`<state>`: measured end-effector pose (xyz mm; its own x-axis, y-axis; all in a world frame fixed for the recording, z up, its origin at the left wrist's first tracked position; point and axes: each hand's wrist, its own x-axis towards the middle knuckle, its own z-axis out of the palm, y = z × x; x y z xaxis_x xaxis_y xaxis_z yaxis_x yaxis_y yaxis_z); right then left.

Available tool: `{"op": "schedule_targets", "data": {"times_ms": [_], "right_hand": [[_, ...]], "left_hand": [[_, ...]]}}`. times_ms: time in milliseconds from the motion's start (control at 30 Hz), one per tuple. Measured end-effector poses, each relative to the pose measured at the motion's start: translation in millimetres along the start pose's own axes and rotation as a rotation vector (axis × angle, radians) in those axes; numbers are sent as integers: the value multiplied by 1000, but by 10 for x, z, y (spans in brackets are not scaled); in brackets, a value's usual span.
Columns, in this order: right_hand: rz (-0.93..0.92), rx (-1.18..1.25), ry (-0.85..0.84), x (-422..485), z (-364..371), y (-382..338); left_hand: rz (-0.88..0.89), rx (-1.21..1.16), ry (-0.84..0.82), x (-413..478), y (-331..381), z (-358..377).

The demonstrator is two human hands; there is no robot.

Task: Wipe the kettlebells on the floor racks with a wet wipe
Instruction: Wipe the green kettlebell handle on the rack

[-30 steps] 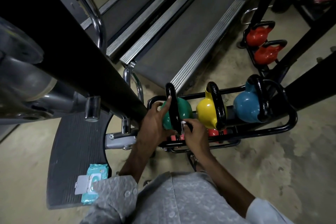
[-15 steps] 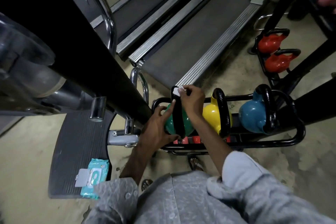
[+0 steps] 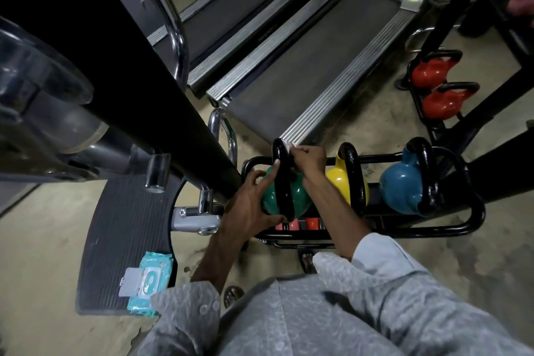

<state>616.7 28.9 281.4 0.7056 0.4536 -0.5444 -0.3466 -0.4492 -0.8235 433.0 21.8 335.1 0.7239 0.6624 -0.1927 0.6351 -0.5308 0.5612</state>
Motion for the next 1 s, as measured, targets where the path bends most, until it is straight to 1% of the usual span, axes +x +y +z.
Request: {"op": "schedule_targets", "data": {"times_ms": [200,367,433,533,700,767,833,867,933,1000], "right_hand": [[226,130,-88,-10,-5,-55],[311,255,-174,-234,-17,-253],[321,257,-219,-292,-58,-294],[282,155,-303,-402,-173,-256],[145,-184,-323,-752,-458,89],[89,-232,-323,-868,-524,218],[57,-227,-322,-905,-507,201],[73,-211,-302,-862,-466,127],[176,-78,-275,-632,-308,-48],[302,48,-283,-329,-155,-224]], "left_hand": [[16,-51,2,-7,-14,-2],[22,-56,3,6,-15,-12],[18,-46,-1,7,-13,-7],[16,-23,4,-3,-4,7],[72,6,81,5,-62,53],[94,14,102,20,-79,68],[99,12,109,33,-85,71],[101,13,110,41,-97,74],[98,24,108,52,-94,60],[82,32,101,47,-66,43]]}}
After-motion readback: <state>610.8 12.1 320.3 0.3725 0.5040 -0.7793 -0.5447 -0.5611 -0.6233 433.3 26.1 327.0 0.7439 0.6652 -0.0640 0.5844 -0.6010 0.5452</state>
